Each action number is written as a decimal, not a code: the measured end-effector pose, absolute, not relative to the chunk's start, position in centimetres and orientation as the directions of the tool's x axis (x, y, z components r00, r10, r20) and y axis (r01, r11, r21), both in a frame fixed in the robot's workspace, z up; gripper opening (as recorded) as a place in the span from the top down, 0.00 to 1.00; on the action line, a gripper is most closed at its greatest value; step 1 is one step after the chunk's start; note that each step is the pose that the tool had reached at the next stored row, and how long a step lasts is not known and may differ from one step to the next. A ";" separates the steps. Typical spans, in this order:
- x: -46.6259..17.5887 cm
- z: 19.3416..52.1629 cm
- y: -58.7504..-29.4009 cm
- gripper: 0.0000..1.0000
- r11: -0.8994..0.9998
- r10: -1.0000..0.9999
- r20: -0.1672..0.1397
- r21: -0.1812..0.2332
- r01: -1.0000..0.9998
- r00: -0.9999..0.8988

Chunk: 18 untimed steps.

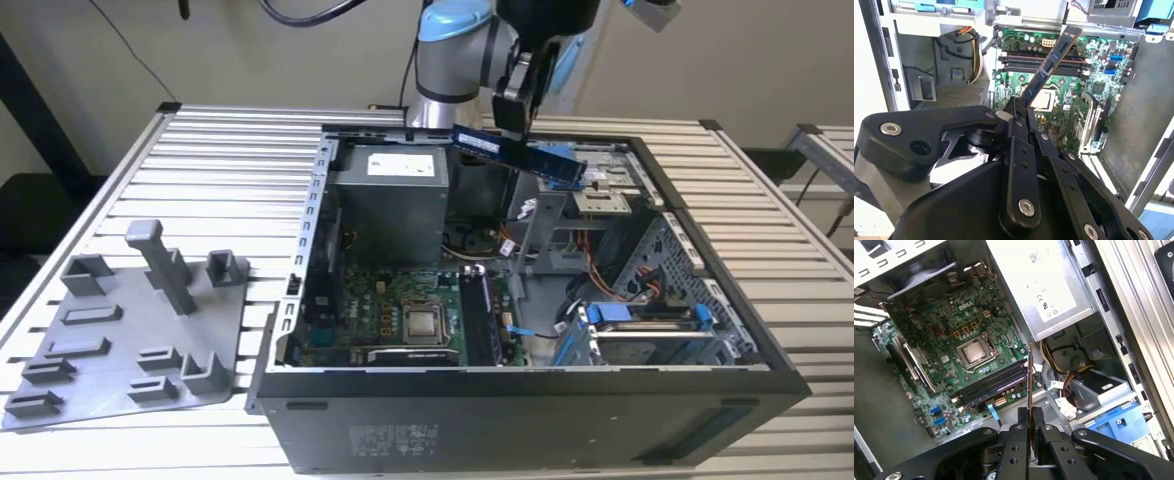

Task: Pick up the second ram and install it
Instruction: 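Insert the second ram into the second slot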

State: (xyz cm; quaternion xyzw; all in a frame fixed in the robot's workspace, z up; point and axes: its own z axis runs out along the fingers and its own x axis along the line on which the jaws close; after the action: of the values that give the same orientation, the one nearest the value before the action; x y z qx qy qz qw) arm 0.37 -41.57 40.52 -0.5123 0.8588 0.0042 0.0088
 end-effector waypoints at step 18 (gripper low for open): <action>0.3 40.3 -41.6 0.86 0.665 -0.747 -0.019 -0.002 -0.747 -0.665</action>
State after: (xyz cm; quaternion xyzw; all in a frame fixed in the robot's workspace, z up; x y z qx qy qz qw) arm 0.31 -41.57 40.31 -0.4092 0.9124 0.0032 0.0092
